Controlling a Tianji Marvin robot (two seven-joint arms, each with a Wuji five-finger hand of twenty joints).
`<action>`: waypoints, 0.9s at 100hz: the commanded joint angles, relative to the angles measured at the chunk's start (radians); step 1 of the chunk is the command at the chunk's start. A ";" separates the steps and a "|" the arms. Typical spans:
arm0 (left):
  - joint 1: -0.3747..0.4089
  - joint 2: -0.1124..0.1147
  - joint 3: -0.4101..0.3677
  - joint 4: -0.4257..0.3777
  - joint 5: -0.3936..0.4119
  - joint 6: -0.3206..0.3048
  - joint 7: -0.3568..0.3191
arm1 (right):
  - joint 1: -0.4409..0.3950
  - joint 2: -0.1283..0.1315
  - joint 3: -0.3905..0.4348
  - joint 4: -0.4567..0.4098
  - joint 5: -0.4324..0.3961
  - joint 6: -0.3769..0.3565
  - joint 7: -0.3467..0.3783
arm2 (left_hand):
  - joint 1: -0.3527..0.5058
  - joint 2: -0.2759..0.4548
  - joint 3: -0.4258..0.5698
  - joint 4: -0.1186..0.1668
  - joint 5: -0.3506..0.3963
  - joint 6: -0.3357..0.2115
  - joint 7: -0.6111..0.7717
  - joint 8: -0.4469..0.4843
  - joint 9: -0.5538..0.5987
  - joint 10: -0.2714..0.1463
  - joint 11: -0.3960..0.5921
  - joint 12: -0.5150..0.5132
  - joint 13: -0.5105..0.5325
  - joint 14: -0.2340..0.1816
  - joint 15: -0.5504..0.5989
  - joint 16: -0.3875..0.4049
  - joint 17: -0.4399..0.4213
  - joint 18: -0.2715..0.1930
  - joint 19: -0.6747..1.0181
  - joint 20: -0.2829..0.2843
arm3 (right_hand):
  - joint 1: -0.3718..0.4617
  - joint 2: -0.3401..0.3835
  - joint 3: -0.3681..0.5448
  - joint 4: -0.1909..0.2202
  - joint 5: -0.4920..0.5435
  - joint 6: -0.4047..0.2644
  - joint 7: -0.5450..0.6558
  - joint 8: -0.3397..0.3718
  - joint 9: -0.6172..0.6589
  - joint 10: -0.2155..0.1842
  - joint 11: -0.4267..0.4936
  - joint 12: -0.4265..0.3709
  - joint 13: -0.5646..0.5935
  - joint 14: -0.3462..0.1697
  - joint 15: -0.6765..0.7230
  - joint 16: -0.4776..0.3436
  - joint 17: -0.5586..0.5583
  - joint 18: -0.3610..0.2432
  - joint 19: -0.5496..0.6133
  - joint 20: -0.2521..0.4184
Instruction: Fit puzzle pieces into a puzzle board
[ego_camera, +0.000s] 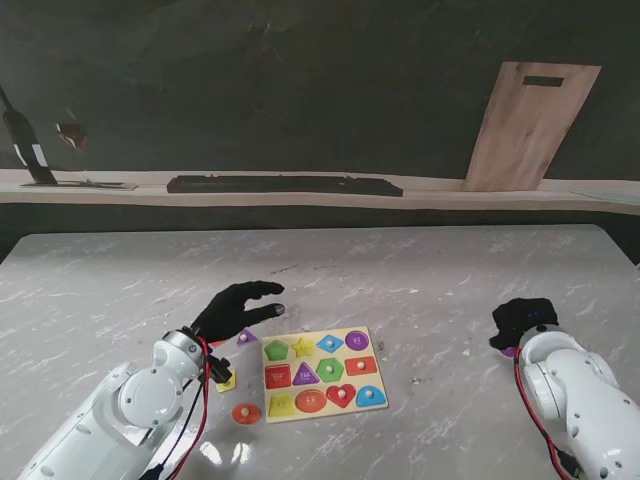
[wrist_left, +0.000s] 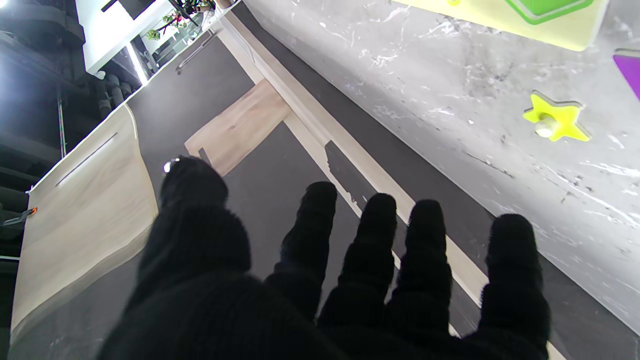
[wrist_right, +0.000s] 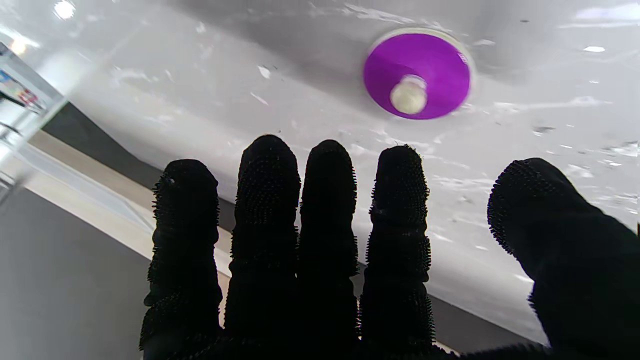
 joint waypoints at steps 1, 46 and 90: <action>-0.002 -0.002 0.003 0.000 -0.006 0.001 -0.003 | 0.008 -0.003 -0.003 0.017 0.006 0.011 0.008 | -0.008 0.031 -0.009 0.033 0.020 -0.021 -0.003 0.010 0.011 -0.003 0.000 0.009 0.014 0.007 0.023 0.020 -0.012 -0.167 0.018 -0.001 | -0.026 0.003 -0.011 0.007 0.050 0.006 -0.014 0.001 0.034 0.032 0.019 -0.001 0.030 0.033 0.033 0.015 0.012 0.048 0.037 0.030; -0.004 -0.003 0.011 -0.005 -0.006 0.016 -0.004 | 0.083 0.001 -0.060 0.129 0.080 0.070 0.019 | -0.008 0.031 -0.010 0.033 0.020 -0.021 -0.004 0.010 0.009 -0.003 -0.001 0.009 0.012 0.007 0.022 0.019 -0.013 -0.167 0.017 -0.001 | 0.055 -0.080 0.034 -0.082 0.055 -0.039 0.045 -0.113 0.061 0.027 0.009 -0.009 0.044 0.037 0.029 0.014 0.021 0.050 0.038 0.030; -0.009 -0.003 0.013 0.000 -0.008 0.018 -0.007 | 0.134 0.005 -0.120 0.206 0.130 0.098 0.016 | -0.009 0.032 -0.009 0.033 0.019 -0.021 -0.004 0.010 0.009 -0.004 0.000 0.009 0.011 0.008 0.022 0.020 -0.013 -0.169 0.017 -0.002 | 0.093 -0.080 0.039 -0.113 0.058 -0.062 0.084 -0.159 0.079 0.025 0.004 -0.012 0.053 0.040 0.028 0.014 0.027 0.051 0.039 0.029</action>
